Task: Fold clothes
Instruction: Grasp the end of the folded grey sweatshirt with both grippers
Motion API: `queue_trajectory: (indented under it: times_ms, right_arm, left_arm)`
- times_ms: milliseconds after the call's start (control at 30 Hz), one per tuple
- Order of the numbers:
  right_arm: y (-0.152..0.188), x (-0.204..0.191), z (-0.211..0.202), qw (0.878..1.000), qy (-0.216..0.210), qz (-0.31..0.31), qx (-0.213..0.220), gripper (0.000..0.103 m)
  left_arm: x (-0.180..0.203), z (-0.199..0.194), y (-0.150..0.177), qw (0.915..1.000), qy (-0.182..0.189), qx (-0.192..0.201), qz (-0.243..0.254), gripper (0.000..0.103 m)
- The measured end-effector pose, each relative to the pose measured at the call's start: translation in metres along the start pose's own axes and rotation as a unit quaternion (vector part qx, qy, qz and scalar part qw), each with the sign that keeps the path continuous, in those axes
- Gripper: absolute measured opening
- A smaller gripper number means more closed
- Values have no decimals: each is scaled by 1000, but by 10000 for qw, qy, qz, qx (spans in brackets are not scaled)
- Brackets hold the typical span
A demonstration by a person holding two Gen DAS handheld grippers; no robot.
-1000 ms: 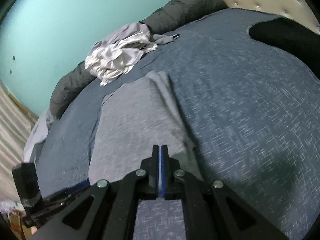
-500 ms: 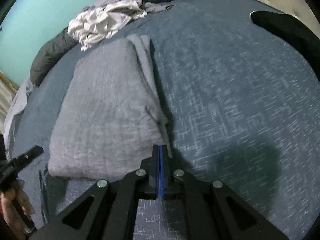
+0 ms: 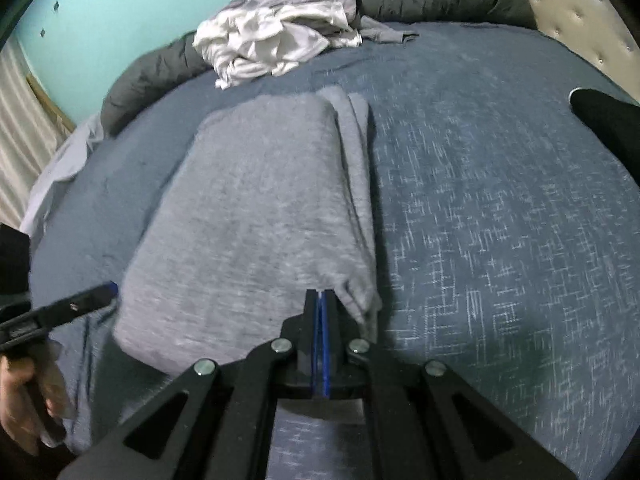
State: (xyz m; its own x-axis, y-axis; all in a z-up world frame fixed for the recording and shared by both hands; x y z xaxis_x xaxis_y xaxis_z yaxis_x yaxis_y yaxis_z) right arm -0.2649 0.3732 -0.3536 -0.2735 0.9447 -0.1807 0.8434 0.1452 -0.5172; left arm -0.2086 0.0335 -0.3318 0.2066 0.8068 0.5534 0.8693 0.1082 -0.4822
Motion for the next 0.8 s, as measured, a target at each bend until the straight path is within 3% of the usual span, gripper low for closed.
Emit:
queue_trajectory:
  times_ms: [100,267,467,667,733,767,800]
  right_arm:
    - [2,4,6,10000,-36,-38,-85,0]
    - [-30,-16,-12,9980,3,-478,420,0]
    - [-31,-12,36,9989,56,-352,-313,0]
    - [-24,-2,9,9998,-134,121,-120,3]
    - [-22,1,-1,9991,-258,264,-193,8]
    - [-20,2,-1,9984,-351,353,-281,24]
    - [-18,2,0,9978,-406,404,-340,49]
  left_arm:
    - [4,10,3,9997,-175,-82,158,51]
    - [0,14,3,9998,-204,-67,46,51]
    - [-1,16,3,9998,-174,-68,-40,51]
    - [-2,7,1,9999,-102,-44,-129,51]
    - [-2,4,0,9998,-51,-26,-180,51]
    - [-3,3,-1,9998,-13,-26,-204,51]
    - [-3,3,-1,9997,36,-34,-229,51]
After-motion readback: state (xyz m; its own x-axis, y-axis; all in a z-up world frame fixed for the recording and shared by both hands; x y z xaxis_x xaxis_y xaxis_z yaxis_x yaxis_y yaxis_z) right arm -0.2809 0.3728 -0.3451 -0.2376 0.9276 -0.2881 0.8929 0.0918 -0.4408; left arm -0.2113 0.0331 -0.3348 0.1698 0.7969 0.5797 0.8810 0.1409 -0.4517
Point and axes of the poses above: each gripper's, at about its wrist camera, not at the fingertips, and z roughly the way its jaws point, x to its right, y to its underside, the point moved 4 cm from there along z, roughly the way its jaws point, and after that the axes turned 6 degrees about y, right-handed, at the moved point
